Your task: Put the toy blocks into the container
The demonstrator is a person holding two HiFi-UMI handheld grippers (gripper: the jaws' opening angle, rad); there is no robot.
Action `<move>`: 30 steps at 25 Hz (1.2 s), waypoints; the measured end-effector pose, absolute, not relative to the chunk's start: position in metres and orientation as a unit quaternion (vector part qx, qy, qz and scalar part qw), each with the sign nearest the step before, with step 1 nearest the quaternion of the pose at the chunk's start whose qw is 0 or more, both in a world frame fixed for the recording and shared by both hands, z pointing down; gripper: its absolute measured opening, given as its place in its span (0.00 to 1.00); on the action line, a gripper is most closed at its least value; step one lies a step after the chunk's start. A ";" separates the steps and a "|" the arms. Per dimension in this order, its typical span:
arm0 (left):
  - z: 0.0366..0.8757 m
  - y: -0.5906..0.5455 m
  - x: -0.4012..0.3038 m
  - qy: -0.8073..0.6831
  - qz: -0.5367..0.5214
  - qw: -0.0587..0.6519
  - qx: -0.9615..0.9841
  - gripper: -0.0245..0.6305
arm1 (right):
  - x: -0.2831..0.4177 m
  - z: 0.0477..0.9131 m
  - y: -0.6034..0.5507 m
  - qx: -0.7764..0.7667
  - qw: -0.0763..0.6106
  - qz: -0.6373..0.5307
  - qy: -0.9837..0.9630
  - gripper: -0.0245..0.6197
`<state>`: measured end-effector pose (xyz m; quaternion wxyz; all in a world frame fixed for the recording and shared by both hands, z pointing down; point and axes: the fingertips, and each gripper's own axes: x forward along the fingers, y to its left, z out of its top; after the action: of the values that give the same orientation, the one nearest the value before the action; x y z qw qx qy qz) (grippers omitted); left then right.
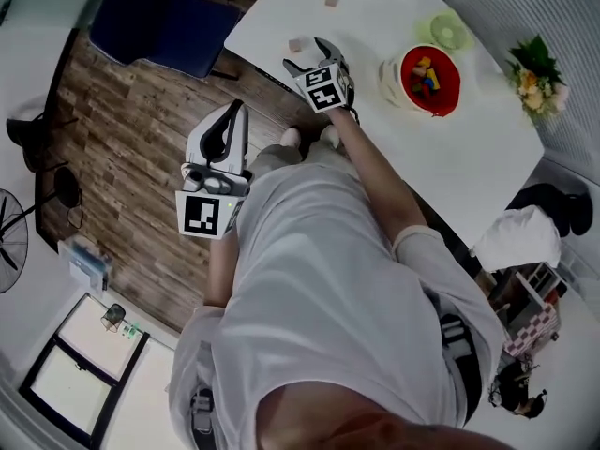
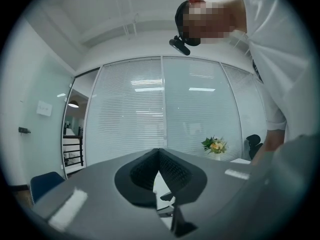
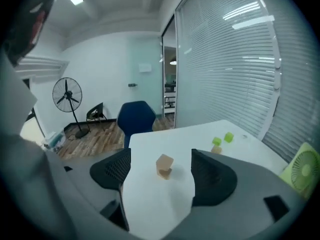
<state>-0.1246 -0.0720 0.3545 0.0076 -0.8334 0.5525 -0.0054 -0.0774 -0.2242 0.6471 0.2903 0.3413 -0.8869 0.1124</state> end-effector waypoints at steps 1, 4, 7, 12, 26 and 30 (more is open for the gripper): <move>0.355 -0.070 -0.126 0.557 -0.007 0.007 -0.830 0.02 | -0.085 0.664 -0.231 0.338 0.307 0.119 -0.882 0.63; 0.356 -0.064 -0.129 0.568 -0.011 0.003 -0.823 0.02 | -0.099 0.712 -0.251 0.333 0.356 0.146 -0.861 0.61; 0.359 -0.060 -0.127 0.572 -0.018 0.000 -0.820 0.02 | -0.100 0.740 -0.262 0.334 0.379 0.172 -0.846 0.49; 0.364 -0.059 -0.133 0.570 -0.027 -0.005 -0.821 0.02 | -0.101 0.737 -0.256 0.325 0.348 0.188 -0.859 0.22; 0.381 -0.120 -0.090 0.459 -0.008 -0.004 -0.889 0.02 | 0.043 0.490 -0.188 0.437 0.072 0.127 -0.887 0.22; 0.382 -0.127 -0.061 0.411 -0.005 0.006 -0.911 0.02 | 0.129 0.459 -0.171 0.527 0.116 0.062 -0.840 0.21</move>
<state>-0.0611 -0.1269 0.3820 0.0057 -0.9114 0.4115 -0.0049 0.1289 -0.1706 0.4593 0.1159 0.5268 -0.8397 0.0621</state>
